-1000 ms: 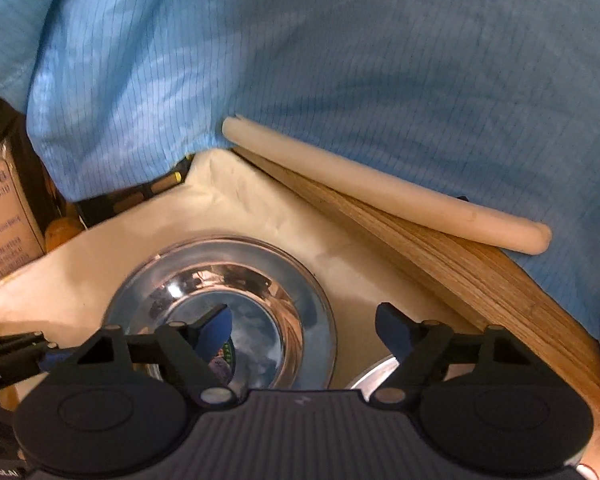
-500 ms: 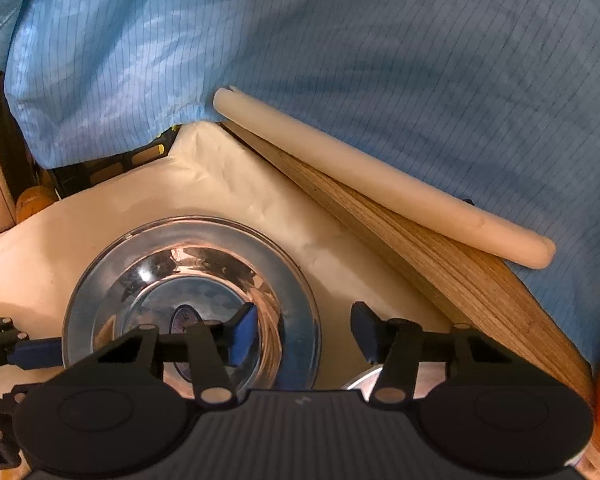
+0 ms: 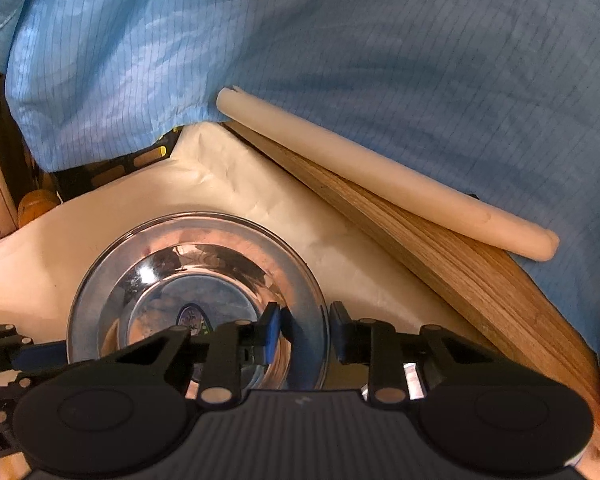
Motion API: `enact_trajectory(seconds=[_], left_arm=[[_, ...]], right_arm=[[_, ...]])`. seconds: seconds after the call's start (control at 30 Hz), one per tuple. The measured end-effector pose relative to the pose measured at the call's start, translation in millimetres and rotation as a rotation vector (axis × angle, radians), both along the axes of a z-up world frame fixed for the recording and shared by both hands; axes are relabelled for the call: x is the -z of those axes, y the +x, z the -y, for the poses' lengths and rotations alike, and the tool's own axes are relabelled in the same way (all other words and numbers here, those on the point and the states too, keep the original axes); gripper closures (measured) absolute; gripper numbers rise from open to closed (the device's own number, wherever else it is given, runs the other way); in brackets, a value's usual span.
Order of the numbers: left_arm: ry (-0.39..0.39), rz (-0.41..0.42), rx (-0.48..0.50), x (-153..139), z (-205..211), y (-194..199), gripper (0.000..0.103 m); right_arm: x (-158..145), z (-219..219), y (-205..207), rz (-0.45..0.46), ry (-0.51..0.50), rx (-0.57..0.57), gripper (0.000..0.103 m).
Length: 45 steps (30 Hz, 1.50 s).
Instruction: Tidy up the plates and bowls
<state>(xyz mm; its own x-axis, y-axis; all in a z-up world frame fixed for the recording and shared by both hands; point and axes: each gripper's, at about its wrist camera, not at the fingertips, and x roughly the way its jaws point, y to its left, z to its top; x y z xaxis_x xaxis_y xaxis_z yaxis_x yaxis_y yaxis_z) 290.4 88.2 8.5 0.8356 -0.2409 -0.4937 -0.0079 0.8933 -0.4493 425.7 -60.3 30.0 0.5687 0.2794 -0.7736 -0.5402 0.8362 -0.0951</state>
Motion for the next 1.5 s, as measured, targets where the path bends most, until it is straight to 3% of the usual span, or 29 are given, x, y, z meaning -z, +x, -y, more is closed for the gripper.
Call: enact_trajectory(seconds=[0.43,0.93,1.5], left_arm=[[-0.097,0.03,-0.113,-7.3,-14.7,-13.2,0.088],[-0.044,0.086,-0.067,-43.9,18.9,-51.4,0.088],[0.048,0.012,0.017,-46.7,60.2,-95.3,0.087]], right_arm=[[-23.6,6.6,-21.6,0.088,0.082,0.016,0.079],[-58.9,56.7,-72.0,0.121,0.146,0.054,0.081],[-44.6,100.0,-142.9,0.065,0.138,0.101,0.081]])
